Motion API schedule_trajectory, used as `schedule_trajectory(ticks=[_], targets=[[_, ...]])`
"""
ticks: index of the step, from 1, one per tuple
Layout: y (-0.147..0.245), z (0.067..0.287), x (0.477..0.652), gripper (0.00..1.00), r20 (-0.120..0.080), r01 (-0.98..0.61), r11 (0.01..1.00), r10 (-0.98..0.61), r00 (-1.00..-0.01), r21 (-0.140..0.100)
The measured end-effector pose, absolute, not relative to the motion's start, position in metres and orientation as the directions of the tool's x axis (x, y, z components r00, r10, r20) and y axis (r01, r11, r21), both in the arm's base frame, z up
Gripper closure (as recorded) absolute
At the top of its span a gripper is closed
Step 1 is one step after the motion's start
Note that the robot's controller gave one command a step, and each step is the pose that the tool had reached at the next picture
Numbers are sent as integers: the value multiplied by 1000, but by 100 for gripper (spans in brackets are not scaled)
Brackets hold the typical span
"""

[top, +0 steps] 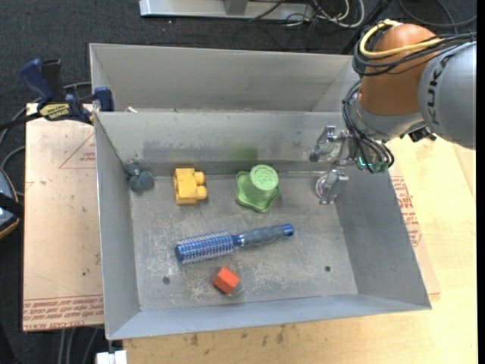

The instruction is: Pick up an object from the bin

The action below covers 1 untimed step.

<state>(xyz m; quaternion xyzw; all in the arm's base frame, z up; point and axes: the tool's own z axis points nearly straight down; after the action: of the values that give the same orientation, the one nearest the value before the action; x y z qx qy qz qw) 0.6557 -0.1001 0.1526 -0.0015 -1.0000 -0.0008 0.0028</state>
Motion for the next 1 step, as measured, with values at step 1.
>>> schedule_trajectory(ticks=[1], targets=[[-12, 188, 536, 0, 3, 5, 1000, 5, -1000, 4]])
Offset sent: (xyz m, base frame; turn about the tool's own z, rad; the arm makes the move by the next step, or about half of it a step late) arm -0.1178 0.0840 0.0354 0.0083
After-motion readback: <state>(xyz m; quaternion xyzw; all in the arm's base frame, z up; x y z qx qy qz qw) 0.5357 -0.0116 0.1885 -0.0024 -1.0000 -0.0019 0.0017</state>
